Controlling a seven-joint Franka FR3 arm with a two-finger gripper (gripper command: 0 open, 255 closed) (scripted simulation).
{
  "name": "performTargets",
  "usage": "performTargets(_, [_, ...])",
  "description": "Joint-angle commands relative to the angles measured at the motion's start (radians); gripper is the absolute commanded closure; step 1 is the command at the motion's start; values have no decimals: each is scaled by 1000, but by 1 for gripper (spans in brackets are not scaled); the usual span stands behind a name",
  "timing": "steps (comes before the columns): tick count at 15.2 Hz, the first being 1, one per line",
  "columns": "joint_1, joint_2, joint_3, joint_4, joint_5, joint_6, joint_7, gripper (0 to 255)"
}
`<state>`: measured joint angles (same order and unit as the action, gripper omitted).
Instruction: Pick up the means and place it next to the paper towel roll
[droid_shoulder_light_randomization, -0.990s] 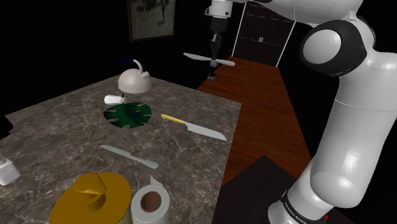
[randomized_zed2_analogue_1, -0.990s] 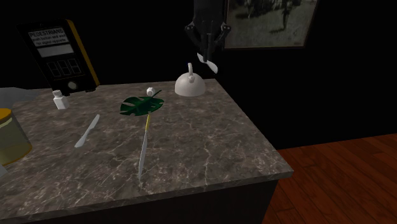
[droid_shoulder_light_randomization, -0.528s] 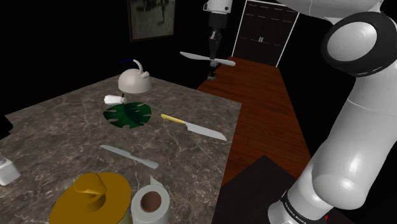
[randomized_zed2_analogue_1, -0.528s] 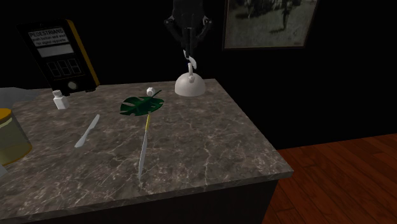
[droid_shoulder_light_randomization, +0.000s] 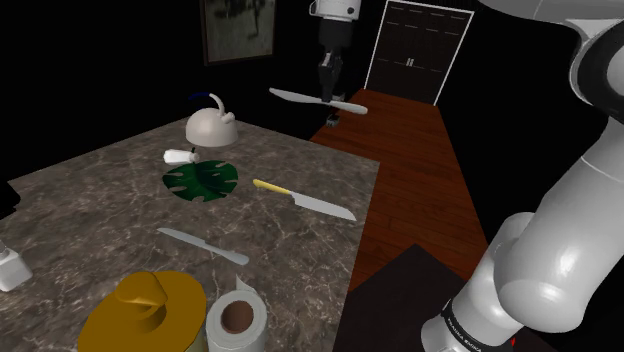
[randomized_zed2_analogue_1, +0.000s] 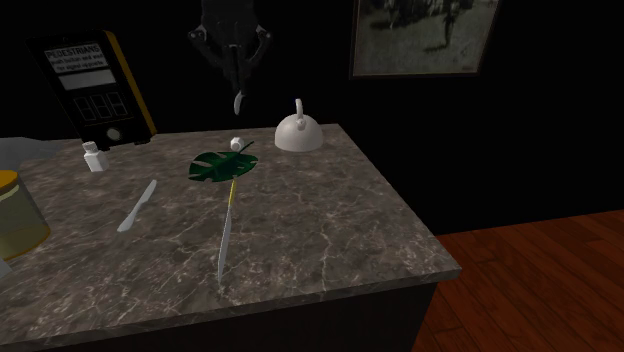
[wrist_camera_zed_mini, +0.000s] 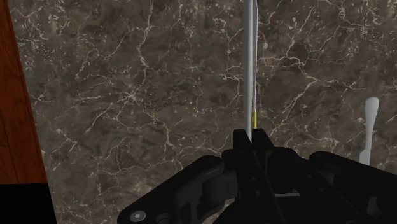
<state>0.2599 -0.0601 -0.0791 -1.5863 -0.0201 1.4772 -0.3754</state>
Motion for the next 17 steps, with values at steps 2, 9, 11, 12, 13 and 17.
performTargets(2, [31,-60,37,-68,2,7,70,255])
performTargets(9, [100,-151,132,-165,27,12,233,255])
performTargets(11, [119,-168,161,-182,37,12,281,255])
performTargets(12, [128,-175,176,-189,42,12,305,255])
performTargets(13, [138,-180,191,-194,47,12,329,255])
performTargets(17, [175,-193,252,-204,69,12,426,255])
